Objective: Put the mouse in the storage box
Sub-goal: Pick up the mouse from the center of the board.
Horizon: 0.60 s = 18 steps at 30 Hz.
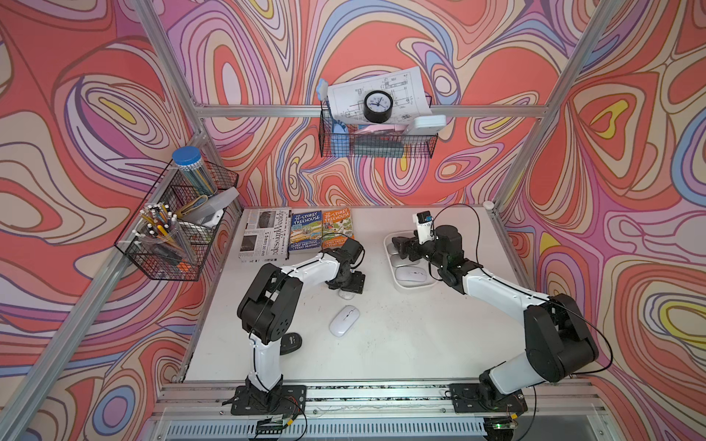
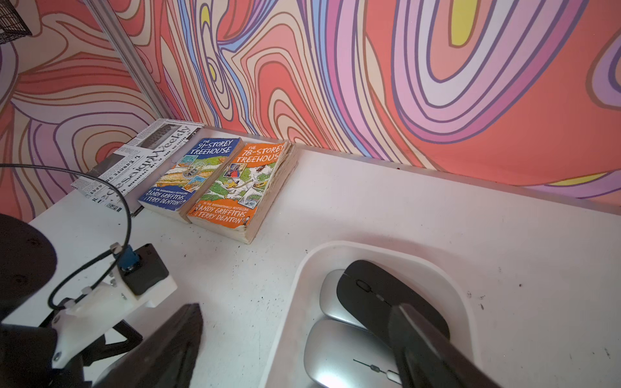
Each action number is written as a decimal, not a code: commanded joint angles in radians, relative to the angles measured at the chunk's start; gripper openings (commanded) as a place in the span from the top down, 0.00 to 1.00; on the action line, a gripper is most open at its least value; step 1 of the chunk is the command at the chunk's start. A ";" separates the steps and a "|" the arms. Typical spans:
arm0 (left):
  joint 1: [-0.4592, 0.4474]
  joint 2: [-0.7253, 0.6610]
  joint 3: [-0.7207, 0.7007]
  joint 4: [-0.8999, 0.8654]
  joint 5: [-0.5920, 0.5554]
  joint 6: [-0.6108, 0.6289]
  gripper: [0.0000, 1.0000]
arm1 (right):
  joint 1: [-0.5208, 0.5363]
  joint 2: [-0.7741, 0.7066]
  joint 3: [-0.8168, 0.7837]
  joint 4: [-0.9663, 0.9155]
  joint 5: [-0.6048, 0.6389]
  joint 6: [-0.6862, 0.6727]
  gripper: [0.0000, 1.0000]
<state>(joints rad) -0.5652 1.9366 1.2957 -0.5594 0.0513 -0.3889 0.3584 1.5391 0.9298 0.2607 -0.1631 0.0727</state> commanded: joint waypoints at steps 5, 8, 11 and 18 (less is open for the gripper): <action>-0.056 0.055 0.049 -0.153 -0.148 0.021 0.33 | -0.004 -0.025 -0.011 -0.015 -0.001 0.002 0.11; -0.063 0.059 0.055 -0.196 -0.177 0.014 0.36 | -0.004 -0.025 -0.011 -0.016 0.003 -0.002 0.11; -0.071 0.059 0.054 -0.233 -0.228 -0.002 0.37 | -0.004 -0.023 -0.011 -0.017 0.005 0.001 0.11; -0.071 0.075 0.054 -0.205 -0.208 0.003 0.45 | -0.005 -0.032 -0.015 -0.021 0.005 0.008 0.11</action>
<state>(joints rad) -0.6361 1.9717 1.3464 -0.7174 -0.1314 -0.3859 0.3584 1.5391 0.9295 0.2527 -0.1623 0.0727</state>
